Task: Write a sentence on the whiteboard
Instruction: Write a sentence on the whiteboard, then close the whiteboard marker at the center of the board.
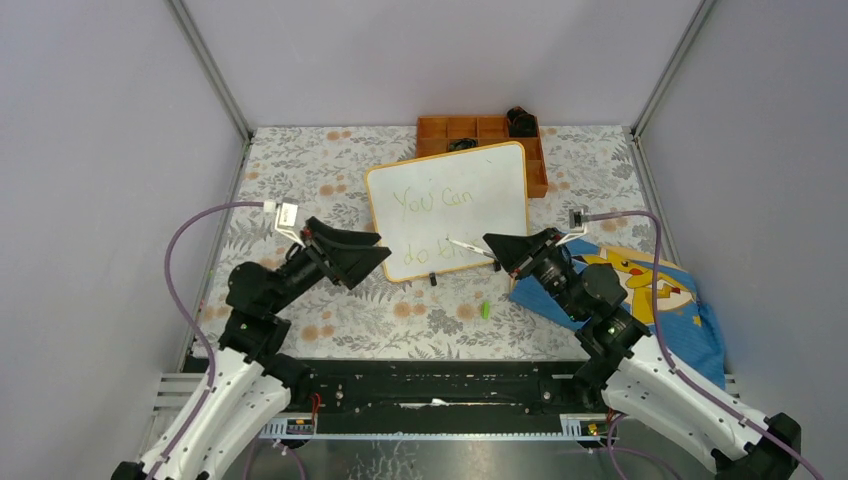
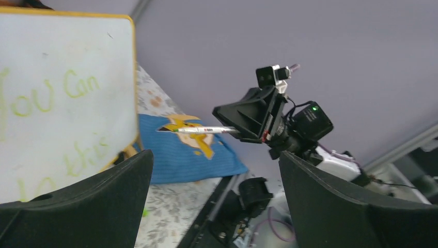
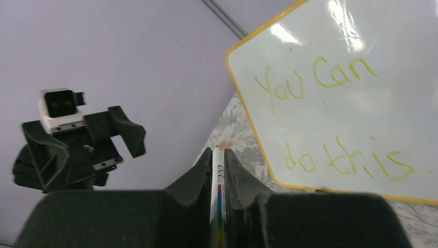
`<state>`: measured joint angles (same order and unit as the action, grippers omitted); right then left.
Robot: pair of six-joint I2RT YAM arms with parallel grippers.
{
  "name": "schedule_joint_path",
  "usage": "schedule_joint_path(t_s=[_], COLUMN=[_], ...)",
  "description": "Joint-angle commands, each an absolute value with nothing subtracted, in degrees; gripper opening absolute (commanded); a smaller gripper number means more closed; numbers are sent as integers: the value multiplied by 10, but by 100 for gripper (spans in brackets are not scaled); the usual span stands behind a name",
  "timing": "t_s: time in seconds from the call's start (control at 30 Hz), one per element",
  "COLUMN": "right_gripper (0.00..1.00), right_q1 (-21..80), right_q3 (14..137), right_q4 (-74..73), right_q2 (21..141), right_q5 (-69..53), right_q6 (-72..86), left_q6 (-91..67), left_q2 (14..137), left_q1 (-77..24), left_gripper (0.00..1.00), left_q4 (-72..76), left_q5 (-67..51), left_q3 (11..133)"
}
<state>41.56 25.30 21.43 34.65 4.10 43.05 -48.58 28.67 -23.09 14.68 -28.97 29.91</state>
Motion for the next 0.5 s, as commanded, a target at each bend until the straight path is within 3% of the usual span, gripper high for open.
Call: schedule_joint_path(t_s=[0.0,0.27,0.47], right_gripper=[0,0,0], right_q1=[412,412,412], right_q3=[304,289,273], right_q4=[328,275,309], right_q2=[375,347,355], right_q5=[20,56,49], right_q6=[459,450,485], left_q6=[-592,-578,-534], left_q2=[337,405,509], left_q1=[-251,-324,-476], left_gripper=[99,99,97], left_q4=[286,311,342], left_q5=[-325,-266,-175], left_q3=[291,292,323])
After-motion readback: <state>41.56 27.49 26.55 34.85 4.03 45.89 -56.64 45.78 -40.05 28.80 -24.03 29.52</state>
